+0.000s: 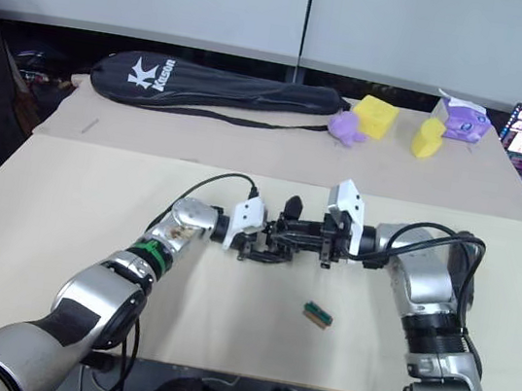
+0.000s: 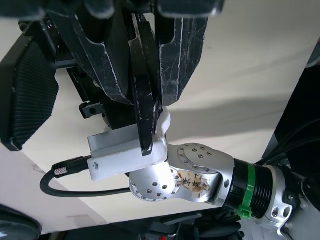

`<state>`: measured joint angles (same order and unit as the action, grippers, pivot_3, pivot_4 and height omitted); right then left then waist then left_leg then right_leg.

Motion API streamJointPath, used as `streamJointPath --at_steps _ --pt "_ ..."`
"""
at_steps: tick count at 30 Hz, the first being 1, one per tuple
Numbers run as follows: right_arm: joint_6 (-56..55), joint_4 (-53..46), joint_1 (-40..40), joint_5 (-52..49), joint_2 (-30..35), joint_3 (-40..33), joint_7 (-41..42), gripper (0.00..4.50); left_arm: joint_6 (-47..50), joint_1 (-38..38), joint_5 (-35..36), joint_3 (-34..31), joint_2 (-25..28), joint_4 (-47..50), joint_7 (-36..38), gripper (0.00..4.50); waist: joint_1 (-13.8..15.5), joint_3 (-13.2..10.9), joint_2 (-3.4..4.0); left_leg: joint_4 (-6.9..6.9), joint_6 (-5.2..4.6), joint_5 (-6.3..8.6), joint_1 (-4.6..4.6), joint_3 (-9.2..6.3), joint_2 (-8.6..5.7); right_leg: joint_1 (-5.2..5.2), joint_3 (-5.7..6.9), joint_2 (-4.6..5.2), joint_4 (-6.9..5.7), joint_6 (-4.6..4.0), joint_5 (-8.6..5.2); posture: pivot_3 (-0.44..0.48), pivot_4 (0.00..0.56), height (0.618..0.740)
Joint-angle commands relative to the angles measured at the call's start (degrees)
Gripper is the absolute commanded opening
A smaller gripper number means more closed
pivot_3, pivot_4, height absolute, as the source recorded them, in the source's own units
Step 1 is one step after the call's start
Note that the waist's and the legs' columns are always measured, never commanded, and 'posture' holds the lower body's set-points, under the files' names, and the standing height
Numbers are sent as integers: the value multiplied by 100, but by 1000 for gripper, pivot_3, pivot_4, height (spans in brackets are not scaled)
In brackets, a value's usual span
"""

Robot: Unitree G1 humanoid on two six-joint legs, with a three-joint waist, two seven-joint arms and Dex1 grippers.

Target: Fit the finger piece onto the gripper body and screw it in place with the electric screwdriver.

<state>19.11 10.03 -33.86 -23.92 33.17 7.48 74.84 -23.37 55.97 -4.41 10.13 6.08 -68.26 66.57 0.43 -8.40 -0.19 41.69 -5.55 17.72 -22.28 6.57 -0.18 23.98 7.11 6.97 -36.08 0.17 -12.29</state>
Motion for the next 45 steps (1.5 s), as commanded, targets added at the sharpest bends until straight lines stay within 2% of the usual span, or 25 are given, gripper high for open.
streamJointPath --at_steps 1,9,12,14,16,20,29,33,34,36,37,38,39,41,43,45 --pt "69 432 455 628 73 454 -227 311 43 -6 -17 -5 55 4 133 2323 -4 0 0 0 0 0 0 0 0 0 0 0 0 0 0 0 150 740" --pt "-153 229 632 568 129 322 -355 311 35 13 -38 -7 98 -19 120 2323 -18 3 -2 -1 1 0 2 0 1 -1 0 0 0 0 0 0 150 740" --pt "-449 217 455 547 -55 160 -642 311 18 20 -29 -21 89 -17 90 2323 -32 3 -2 -2 1 0 2 1 1 -1 1 -1 0 0 0 0 150 740" --pt "-253 82 249 329 -56 63 -611 311 26 23 -27 -20 83 -18 92 2323 -52 3 -2 -2 1 0 3 3 1 1 2 -2 -2 0 0 0 150 740" --pt "18 -202 119 75 39 -27 -472 1384 26 20 -25 -17 77 -14 108 2323 -72 3 -2 -1 1 0 1 6 1 5 1 -2 -4 0 0 0 150 740" --pt "347 -881 25 -34 354 -168 -472 2708 38 48 -31 -15 62 -47 141 2323 -64 -3 0 1 0 -1 -31 7 -2 35 3 0 -3 -1 1 0 150 740" --pt "845 -1693 321 -79 1217 -602 -713 2736 172 117 -84 -3 -23 -170 32 2323 -15 -5 -4 2 -1 -1 -34 5 -2 31 12 -1 4 0 1 0 150 740" --pt "1173 -2286 726 -270 1671 -1135 -882 2736 439 86 -117 10 7 -187 -96 2323 32 -5 -5 1 -1 0 -34 3 -2 29 11 0 7 0 1 0 150 740" --pt "1346 -2464 813 -377 1765 -1303 -952 2736 501 70 -107 6 25 -173 -77 3394 34 -6 -5 2 -1 0 -35 3 -2 29 11 1 7 0 1 0 150 740" --pt "1839 -2854 1003 -676 1956 -1658 -1129 2736 533 21 -90 4 103 -110 16 4224 25 -7 -7 2 -1 0 -36 3 -2 32 9 4 7 0 1 0 150 740" --pt "2144 -3058 1123 -855 2071 -1834 -1204 2736 549 -2 -80 -4 162 -76 57 4413 23 -7 -7 3 -1 0 -36 1 0 31 7 4 7 0 1 0 150 740" --pt "2442 -3299 1270 -1002 2205 -2031 -1305 2736 602 -20 -51 -28 249 -31 129 4413 19 -7 -7 2 -1 0 -35 -1 1 29 6 8 7 -1 2 0 150 740" --pt "2828 -3502 1378 -1146 2326 -2225 -1477 3277 663 -34 -19 -53 348 25 211 4500 17 -7 -7 2 0 0 -35 -1 3 30 5 10 7 -3 3 0 150 740" --pt "4100 -3790 1481 -1469 2803 -2709 -1853 3867 839 -99 106 -110 725 300 676 4500 -8 -8 -8 2 0 0 -35 -2 7 32 6 12 9 -7 5 0 150 740" --pt "4833 -3898 1481 -1691 3095 -2952 -2098 4476 995 -175 202 -127 947 555 988 4500 -34 -10 -6 1 1 0 -36 -1 8 37 7 17 8 -14 8 0 150 740" --pt "5686 -3691 1309 -1761 3408 -3154 -2389 4476 1489 -374 490 -155 1295 1292 1626 4500 -45 -11 -3 0 2 1 -34 -1 10 36 10 22 11 -18 11 0 150 740"
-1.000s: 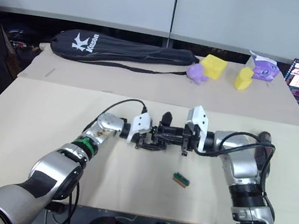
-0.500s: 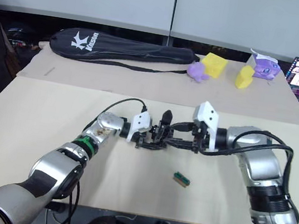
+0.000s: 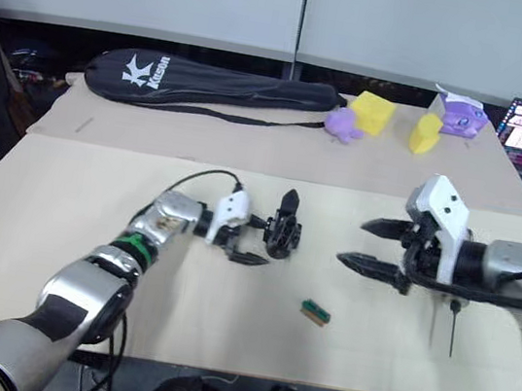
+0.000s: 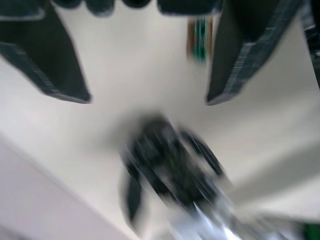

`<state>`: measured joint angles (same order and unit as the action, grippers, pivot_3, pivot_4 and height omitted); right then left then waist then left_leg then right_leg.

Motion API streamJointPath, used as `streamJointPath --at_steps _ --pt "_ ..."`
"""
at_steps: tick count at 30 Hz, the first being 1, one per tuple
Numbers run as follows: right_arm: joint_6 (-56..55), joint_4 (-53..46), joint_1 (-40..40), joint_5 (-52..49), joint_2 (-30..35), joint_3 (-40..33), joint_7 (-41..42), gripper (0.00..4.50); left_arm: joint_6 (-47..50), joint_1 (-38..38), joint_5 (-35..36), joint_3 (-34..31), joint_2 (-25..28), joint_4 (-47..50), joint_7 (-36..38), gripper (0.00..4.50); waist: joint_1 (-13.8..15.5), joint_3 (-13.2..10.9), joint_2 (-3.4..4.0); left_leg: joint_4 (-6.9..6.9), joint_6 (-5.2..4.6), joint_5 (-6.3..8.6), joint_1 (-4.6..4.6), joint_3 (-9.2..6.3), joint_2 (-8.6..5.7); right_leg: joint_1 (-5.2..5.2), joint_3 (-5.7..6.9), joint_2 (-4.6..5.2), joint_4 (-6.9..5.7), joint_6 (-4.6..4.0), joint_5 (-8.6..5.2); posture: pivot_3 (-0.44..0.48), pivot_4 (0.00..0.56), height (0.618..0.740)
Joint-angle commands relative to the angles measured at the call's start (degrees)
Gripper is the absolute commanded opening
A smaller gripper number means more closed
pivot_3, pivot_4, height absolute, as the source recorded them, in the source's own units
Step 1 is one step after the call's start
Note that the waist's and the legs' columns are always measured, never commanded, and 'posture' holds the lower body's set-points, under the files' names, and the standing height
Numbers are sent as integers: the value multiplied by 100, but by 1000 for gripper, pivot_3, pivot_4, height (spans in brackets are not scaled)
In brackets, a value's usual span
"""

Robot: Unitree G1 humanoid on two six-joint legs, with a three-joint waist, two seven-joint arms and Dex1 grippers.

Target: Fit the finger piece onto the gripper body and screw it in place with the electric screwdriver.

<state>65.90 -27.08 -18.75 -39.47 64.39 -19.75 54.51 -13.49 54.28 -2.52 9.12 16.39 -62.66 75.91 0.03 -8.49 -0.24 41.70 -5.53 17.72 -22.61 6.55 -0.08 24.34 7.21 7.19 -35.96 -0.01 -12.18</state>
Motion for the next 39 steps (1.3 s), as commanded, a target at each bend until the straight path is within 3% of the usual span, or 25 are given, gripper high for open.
streamJointPath --at_steps 1,3,6,11,17,22,28,38,39 --pt "1354 216 -249 -110 489 -477 -508 4476 853 -374 510 -59 502 1366 1060 4500 -4 -3 5 -1 0 0 0 1 -1 1 -1 3 0 0 0 0 150 740" --pt "1519 474 -214 65 736 -504 -671 4476 1484 -661 828 -49 856 2479 1471 4500 0 -6 6 -1 0 1 -6 0 -2 5 1 9 3 -1 -1 0 150 740" --pt "1705 1460 124 635 955 -429 -1158 4476 3387 -738 1908 -131 1529 4936 1658 4500 76 -19 -5 3 0 0 -31 -2 -5 21 5 13 8 1 0 0 150 740" --pt "1462 2487 -83 1211 710 -107 -1846 4476 4958 -514 2986 -424 1830 6400 1412 4500 60 -16 14 12 -1 -1 -23 -10 -22 -13 8 20 21 29 2 0 150 740" --pt "733 3703 -708 1606 323 466 -1952 4476 5635 -273 3699 -610 1989 7028 1095 4500 -74 -19 21 -10 16 -12 8 1 -10 -18 -19 -61 5 44 -12 0 150 740" --pt "223 4685 -1126 1814 103 898 -1687 4476 5770 -108 4057 -705 2046 7190 884 4500 -79 -21 24 -50 32 -22 32 14 -7 -17 -28 -68 6 29 -13 0 150 740" --pt "-340 4647 -986 1835 -3 1046 -1262 4476 5767 -117 4196 -666 2075 7298 681 4500 -55 -23 28 -55 33 -23 33 19 -8 -17 -29 -70 8 28 -13 0 150 740" --pt "-725 5080 -930 2121 -345 1074 -1433 4476 5603 -134 4142 -507 2097 7292 625 4500 -52 -23 29 -57 33 -23 34 20 -9 -17 -27 -72 10 28 -12 0 150 740" --pt "-775 5142 -943 2124 -345 1066 -1383 4235 5592 -127 4133 -492 2102 7254 644 4500 -52 -24 29 -57 33 -23 33 21 -9 -17 -26 -72 10 28 -12 0 150 740"
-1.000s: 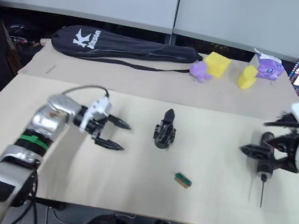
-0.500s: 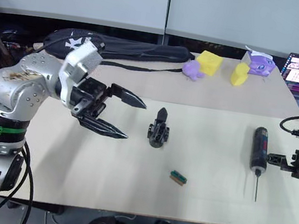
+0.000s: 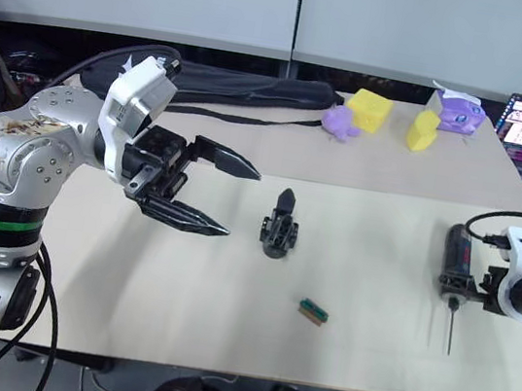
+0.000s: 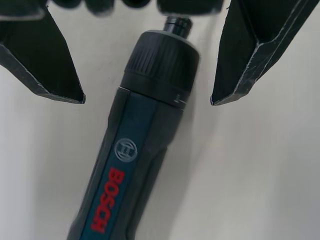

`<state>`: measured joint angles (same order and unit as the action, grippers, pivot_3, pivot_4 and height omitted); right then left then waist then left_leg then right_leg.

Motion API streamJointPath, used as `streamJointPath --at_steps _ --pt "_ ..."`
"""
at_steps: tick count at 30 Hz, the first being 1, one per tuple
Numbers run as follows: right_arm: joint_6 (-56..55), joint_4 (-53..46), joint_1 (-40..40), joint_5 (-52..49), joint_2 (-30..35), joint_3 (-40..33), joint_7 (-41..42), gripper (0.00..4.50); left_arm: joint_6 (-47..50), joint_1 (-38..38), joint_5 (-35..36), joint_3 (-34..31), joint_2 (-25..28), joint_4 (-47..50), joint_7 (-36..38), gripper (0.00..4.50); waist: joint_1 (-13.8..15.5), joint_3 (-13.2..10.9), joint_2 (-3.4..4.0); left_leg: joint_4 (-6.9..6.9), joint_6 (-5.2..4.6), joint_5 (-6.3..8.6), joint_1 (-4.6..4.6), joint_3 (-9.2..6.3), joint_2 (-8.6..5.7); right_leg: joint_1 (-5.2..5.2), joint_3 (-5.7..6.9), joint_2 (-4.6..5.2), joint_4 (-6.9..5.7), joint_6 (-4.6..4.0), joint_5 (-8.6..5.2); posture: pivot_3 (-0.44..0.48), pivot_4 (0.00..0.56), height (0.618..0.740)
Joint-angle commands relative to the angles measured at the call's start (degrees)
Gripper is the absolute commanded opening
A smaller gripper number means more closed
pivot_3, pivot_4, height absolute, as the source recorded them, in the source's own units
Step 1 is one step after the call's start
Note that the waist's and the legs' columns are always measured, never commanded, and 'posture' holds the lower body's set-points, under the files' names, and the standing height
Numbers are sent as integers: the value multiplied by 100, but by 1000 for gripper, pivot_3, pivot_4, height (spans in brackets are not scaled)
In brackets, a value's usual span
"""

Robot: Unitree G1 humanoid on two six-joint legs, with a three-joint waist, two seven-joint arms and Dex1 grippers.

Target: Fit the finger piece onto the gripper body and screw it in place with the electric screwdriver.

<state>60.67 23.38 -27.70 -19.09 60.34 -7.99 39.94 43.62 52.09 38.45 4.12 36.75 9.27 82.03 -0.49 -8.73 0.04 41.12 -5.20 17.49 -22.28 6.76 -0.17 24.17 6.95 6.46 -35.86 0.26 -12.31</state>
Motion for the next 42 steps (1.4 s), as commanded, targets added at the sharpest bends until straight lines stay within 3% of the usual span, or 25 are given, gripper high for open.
streamJointPath --at_steps 1,7,8,14,18,21,25,27,30,32,38,42 --pt "-299 144 -55 98 75 -97 123 3959 -142 95 20 24 70 20 52 4500 0 0 1 -1 0 0 0 1 0 0 1 0 0 0 0 0 150 740" --pt "-938 -17 341 287 498 152 860 1956 -412 77 -150 247 63 -253 209 4500 30 0 7 -2 0 0 2 2 0 0 1 -1 0 0 0 0 150 740" --pt "-1060 -203 472 270 629 159 1085 1839 -449 85 -169 277 53 -308 249 4500 41 0 7 -3 0 0 5 2 0 -2 0 -3 0 2 -1 0 150 740" --pt "-1628 -1703 1798 59 1639 -403 2417 1839 -732 93 -375 601 -28 -637 568 4500 96 -9 46 -3 -1 0 0 5 -2 4 -6 -3 0 3 -2 0 150 740" --pt "-2293 -2583 2924 381 1650 -837 2453 1839 -1049 6 -509 780 28 -664 961 4500 103 -12 40 -1 1 -1 5 4 5 -1 -3 -9 -3 6 -4 0 150 740" --pt "-2567 -2949 3097 403 1623 -748 2549 1839 -958 -16 -406 752 116 -661 1041 4500 95 -12 40 7 0 -1 5 6 2 0 -12 -4 -8 11 -7 0 150 740" --pt "-2676 -2912 2676 540 1454 -209 2479 1839 -1047 -262 -521 750 285 -398 980 4500 57 -13 39 7 0 -1 10 5 4 1 -18 -4 -10 11 -7 0 150 740" --pt "-2620 -2860 2432 643 1449 163 2577 2857 -921 -363 -516 720 425 -257 903 4500 52 -13 40 7 0 -1 10 5 5 2 -24 -4 -10 3 -5 0 150 740" --pt "-2565 -2994 2217 739 1439 527 2667 3869 -856 -535 -490 664 637 -121 893 4500 70 -13 39 7 0 -1 6 -2 4 2 -35 -3 -8 -1 -8 0 150 740" --pt "-2459 -2983 2055 740 1516 678 2814 4492 -848 -605 -407 576 510 24 616 4500 107 -13 39 8 0 0 4 -3 3 1 -34 -2 -6 -1 -8 0 150 740" --pt "-575 -2541 439 814 1664 1846 3435 4492 -850 -698 -378 548 570 158 577 4500 84 -14 37 23 -2 0 -4 -10 2 0 -36 -1 -6 -3 -7 0 150 740" --pt "-195 -2345 -23 982 1798 2690 4055 4492 -945 -926 -379 603 805 383 817 4500 73 -14 38 14 0 1 -3 -14 11 4 -31 2 -7 -16 -13 0 150 740"
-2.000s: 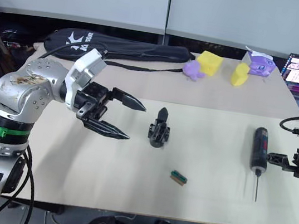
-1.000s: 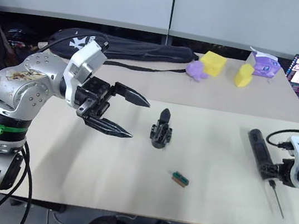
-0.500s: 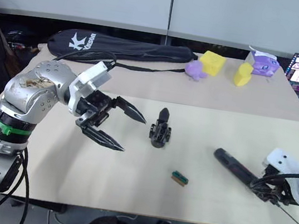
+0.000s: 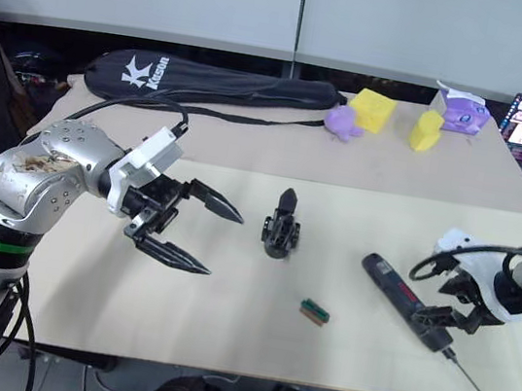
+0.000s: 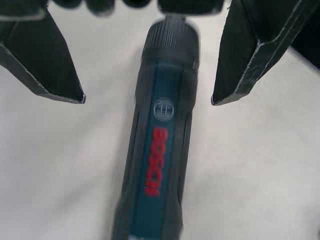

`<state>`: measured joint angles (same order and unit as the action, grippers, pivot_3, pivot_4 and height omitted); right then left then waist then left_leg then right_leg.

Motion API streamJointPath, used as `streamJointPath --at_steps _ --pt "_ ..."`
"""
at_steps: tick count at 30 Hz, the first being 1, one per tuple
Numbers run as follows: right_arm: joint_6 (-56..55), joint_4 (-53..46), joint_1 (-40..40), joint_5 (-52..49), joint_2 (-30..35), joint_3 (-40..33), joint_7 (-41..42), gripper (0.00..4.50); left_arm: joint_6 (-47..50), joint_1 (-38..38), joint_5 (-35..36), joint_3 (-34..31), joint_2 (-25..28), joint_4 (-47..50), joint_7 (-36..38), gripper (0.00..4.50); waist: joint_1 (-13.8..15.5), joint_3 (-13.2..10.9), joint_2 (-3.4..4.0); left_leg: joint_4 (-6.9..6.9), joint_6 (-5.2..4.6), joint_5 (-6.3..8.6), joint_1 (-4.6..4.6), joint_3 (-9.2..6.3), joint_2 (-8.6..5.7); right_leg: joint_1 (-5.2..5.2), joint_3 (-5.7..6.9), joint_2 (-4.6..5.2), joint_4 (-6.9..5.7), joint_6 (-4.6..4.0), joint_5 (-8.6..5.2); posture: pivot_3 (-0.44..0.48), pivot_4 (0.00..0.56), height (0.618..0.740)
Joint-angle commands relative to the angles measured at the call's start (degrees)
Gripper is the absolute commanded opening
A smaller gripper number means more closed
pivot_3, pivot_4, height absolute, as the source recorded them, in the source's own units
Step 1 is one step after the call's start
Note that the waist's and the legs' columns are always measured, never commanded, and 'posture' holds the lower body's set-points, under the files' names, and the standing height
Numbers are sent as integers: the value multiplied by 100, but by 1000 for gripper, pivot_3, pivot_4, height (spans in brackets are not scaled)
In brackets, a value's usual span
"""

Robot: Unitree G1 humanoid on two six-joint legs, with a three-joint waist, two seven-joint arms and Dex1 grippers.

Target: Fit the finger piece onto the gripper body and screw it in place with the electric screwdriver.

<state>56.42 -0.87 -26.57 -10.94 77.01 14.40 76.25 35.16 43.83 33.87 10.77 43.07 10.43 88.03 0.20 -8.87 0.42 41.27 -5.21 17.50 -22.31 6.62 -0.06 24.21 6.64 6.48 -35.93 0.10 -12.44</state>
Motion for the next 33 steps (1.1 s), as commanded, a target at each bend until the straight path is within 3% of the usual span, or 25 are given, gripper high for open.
streamJointPath --at_steps 1,10,13,17,18,20,23,27,30,33 --pt "292 120 -194 203 141 602 535 4492 -136 -141 71 -63 205 308 249 4500 4 0 0 -3 0 0 -1 -1 -2 1 5 -4 -1 -1 -1 0 150 740" --pt "-6 560 -338 758 -413 1151 192 4492 -622 -362 -164 -20 70 352 34 4500 15 0 -2 10 0 0 -3 -1 -6 -4 20 2 -8 2 -1 0 150 740" --pt "-212 624 -214 888 -509 1126 18 3666 -617 -370 -195 0 -13 333 -43 4500 13 3 -18 10 0 0 -1 -2 -7 -9 21 1 -6 2 -1 0 150 740" --pt "-865 717 -176 1135 -532 1067 -92 2243 -679 -399 -239 31 -56 261 -7 4500 13 11 -33 11 0 0 0 -4 -7 -11 24 1 -6 3 -1 0 150 740" --pt "-1057 738 -205 1172 -534 996 -107 1987 -704 -423 -256 44 -55 248 14 4500 5 12 -38 11 0 0 1 -4 -7 -12 25 -1 -5 3 -1 0 150 740" --pt "-1175 736 -278 1110 -550 802 -91 1916 -681 -478 -241 78 -27 243 68 4500 -10 11 -39 12 0 0 2 -3 -7 -14 26 -1 -5 3 -1 0 150 740" --pt "-1706 450 -311 711 -401 30 -7 1916 -698 -562 -286 163 -85 89 68 4500 -52 4 -27 13 0 0 1 4 -8 -6 25 -1 -9 3 -1 0 150 740" --pt "-3297 -366 1043 323 32 -1757 -4 1916 -1161 -728 -613 290 -269 -211 -16 4500 24 -13 28 1 1 0 2 9 -8 5 26 -2 -18 5 -4 0 150 740" --pt "-2607 -1805 2335 -111 -926 -4022 -234 1916 -1476 -905 -685 292 -438 -422 14 4500 101 -9 8 -16 5 -3 -2 0 -2 0 36 -9 -8 7 -7 0 150 740" --pt "-1730 -3272 3016 -857 -2219 -5296 -864 1916 -1709 -1040 -766 320 -554 -623 54 4500 138 -10 6 -13 5 -3 -10 -5 -4 -2 39 -18 -6 7 -7 0 150 740"
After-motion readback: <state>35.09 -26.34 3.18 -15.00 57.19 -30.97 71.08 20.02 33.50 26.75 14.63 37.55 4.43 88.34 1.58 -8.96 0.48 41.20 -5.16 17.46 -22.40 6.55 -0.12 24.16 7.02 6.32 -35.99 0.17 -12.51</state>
